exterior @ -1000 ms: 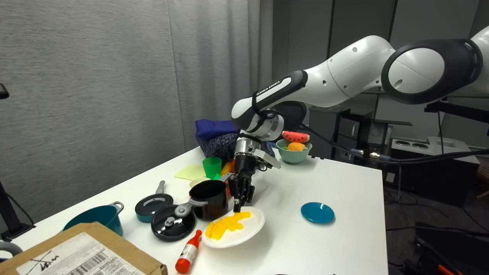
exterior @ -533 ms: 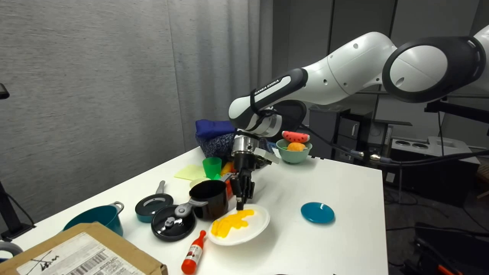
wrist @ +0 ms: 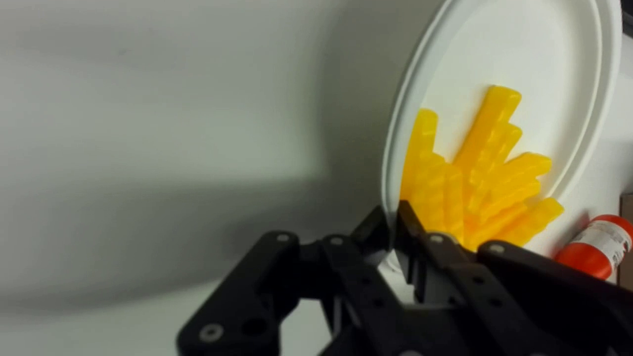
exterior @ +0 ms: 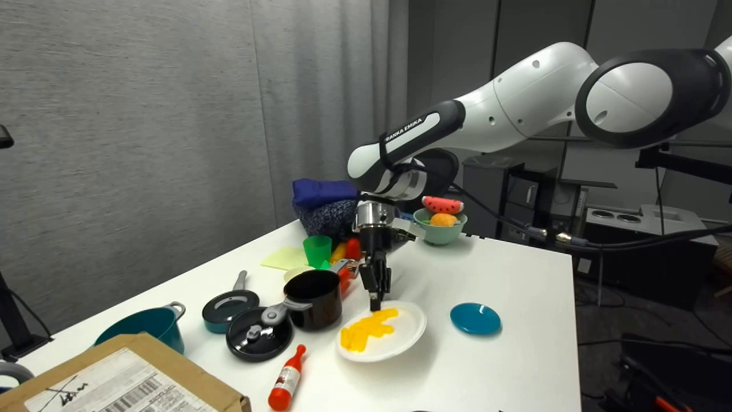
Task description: Pour the fries on the white plate into the black pot
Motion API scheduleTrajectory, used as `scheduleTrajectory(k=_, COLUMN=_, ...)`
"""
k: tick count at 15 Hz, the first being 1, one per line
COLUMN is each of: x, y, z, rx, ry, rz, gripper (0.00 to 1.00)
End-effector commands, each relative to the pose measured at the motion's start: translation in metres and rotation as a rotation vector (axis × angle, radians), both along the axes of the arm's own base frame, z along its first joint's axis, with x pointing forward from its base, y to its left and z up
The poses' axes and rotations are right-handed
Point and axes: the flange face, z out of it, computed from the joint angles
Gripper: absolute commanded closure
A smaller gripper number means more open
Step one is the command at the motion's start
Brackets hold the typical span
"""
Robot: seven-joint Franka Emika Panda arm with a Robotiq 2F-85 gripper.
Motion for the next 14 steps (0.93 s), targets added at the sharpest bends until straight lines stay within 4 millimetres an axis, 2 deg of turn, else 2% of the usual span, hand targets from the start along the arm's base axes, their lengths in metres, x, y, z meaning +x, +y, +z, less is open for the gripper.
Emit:
scheduleTrajectory(k=1, x=-0.013, y=-0.006, z=0.001, rx=-0.035, ry=0.01, rz=0.078, gripper=0.98)
scheduleTrajectory(k=6, x=-0.017, y=-0.016, z=0.016, rx=-0.055, ry=-0.03, rz=0.095, gripper=0.98)
scheduleTrajectory(k=10, x=-0.014, y=-0.024, z=0.031, rx=-0.059, ry=-0.138, rz=0.044, gripper=0.98)
scheduleTrajectory(k=14, x=-0.019, y=-0.03, z=0.034, rx=-0.027, ry=-0.151, rz=0.0, gripper=0.98)
